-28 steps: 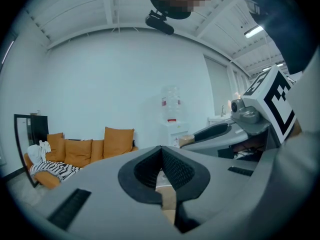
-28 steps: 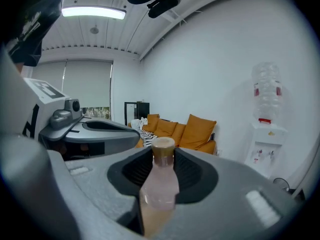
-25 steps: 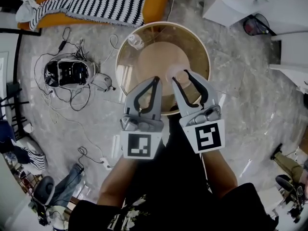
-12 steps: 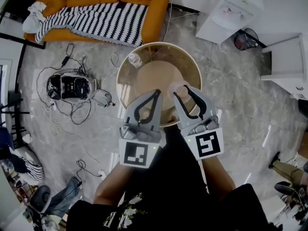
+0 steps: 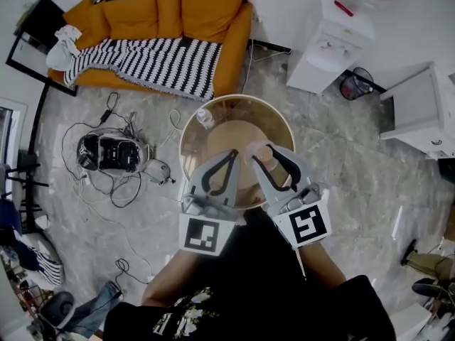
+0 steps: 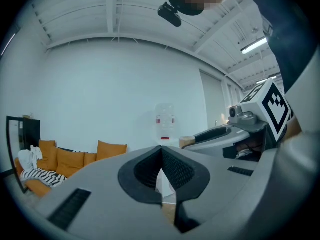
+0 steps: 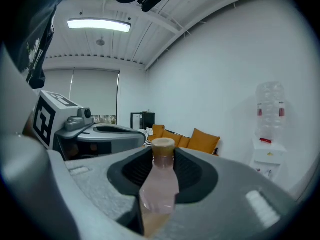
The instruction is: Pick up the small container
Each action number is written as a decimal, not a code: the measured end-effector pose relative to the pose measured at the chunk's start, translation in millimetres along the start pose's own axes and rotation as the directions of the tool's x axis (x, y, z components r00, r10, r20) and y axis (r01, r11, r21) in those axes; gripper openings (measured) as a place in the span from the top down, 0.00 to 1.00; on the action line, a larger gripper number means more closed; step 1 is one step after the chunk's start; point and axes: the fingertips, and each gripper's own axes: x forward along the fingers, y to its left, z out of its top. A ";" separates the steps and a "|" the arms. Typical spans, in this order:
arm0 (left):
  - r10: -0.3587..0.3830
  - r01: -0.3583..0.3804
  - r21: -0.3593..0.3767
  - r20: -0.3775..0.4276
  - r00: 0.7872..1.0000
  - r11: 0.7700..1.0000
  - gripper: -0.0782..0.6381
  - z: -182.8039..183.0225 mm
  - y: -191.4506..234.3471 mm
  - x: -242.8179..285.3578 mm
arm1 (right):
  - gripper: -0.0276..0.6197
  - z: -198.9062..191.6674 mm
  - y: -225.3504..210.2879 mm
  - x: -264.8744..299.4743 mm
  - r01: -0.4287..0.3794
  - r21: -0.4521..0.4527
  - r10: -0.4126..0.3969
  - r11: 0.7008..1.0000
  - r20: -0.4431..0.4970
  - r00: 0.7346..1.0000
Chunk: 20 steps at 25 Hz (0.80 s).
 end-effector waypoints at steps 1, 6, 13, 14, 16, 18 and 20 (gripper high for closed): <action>-0.002 0.002 0.004 0.005 1.000 1.000 0.88 6.6 0.9 -0.5 | 0.76 7.3 0.0 -0.6 -0.001 -0.007 0.002 1.000 0.006 1.000; -0.007 0.004 0.055 0.053 0.999 0.998 0.88 40.6 1.5 -4.0 | 0.76 39.5 -2.2 -5.8 -0.003 -0.029 0.004 1.000 0.058 0.998; -0.047 0.037 0.095 0.105 0.993 0.995 0.88 80.4 -0.1 -7.3 | 0.76 76.7 -11.1 -10.5 -0.006 -0.039 0.010 0.999 0.124 0.992; -0.049 0.039 0.098 0.106 0.993 0.994 0.88 84.1 0.0 -7.5 | 0.76 81.7 -11.6 -11.0 -0.010 -0.042 0.015 0.999 0.128 0.992; -0.043 0.033 0.093 0.100 0.994 0.995 0.88 90.1 2.1 -7.7 | 0.76 92.0 -13.4 -12.0 -0.020 -0.052 0.027 0.998 0.138 0.990; -0.036 0.027 0.094 0.103 0.994 0.995 0.88 97.6 5.5 -8.3 | 0.76 101.5 -16.2 -12.8 -0.028 -0.055 0.036 0.998 0.150 0.988; -0.034 0.024 0.095 0.106 0.994 0.995 0.88 104.8 8.6 -10.6 | 0.76 107.8 -17.3 -13.9 -0.031 -0.057 0.040 0.998 0.158 0.987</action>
